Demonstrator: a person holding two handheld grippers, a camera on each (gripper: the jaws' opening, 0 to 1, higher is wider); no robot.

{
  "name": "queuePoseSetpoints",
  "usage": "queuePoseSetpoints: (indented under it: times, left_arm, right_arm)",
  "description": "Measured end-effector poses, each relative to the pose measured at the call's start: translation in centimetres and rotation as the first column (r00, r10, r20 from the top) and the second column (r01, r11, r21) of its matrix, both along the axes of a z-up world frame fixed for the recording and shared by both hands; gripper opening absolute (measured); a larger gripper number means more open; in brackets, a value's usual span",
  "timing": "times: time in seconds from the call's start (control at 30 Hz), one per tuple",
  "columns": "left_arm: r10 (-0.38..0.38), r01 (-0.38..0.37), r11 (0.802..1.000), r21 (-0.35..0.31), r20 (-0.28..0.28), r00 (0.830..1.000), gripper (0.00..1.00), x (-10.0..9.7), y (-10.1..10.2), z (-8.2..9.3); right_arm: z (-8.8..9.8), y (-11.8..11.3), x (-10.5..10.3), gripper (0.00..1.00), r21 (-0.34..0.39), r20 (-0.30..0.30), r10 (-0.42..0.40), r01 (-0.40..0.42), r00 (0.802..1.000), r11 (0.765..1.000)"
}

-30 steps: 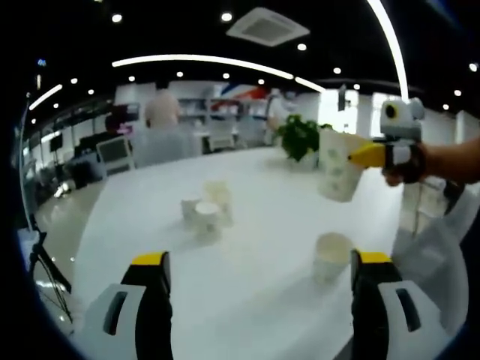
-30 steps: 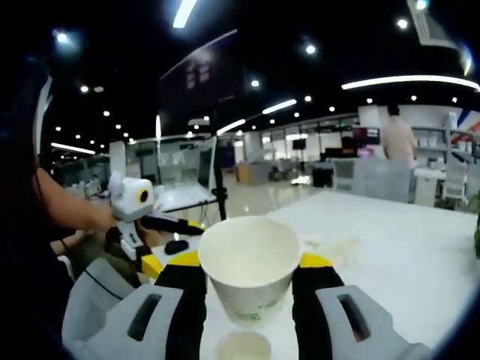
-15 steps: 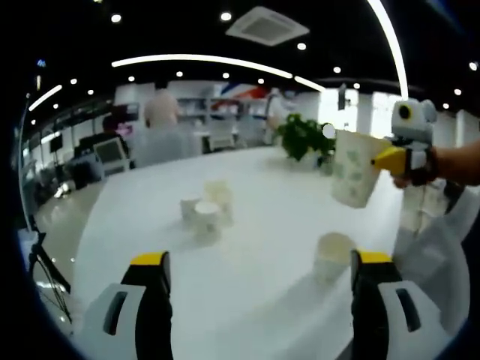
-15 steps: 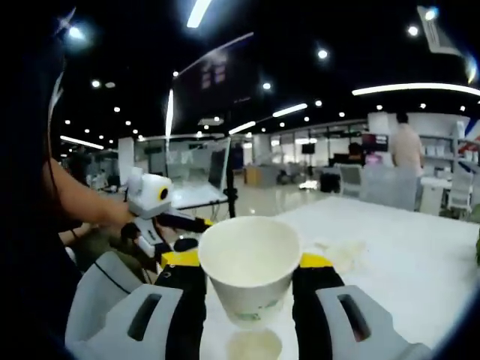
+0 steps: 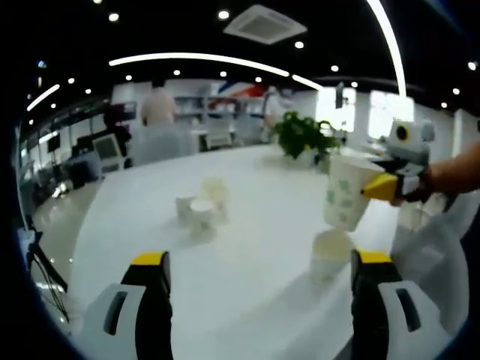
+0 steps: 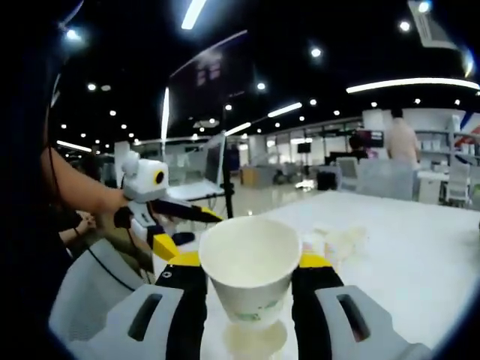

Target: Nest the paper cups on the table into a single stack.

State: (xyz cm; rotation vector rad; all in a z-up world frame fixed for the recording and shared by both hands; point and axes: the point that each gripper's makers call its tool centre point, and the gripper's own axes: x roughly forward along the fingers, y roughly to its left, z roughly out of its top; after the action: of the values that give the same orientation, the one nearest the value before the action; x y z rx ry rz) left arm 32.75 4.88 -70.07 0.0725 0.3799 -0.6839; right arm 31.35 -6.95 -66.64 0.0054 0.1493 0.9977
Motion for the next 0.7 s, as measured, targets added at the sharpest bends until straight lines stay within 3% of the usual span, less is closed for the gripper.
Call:
queuePoseSetpoints:
  times: [0.7]
  left_arm:
    - [-0.012, 0.013, 1.0, 0.013, -0.01, 1.0, 0.99, -0.1, 0.1, -0.3]
  right_arm:
    - [-4.3, -0.8, 0.3, 0.42, -0.01, -0.055, -0.051, 0.05, 0.997, 0.999]
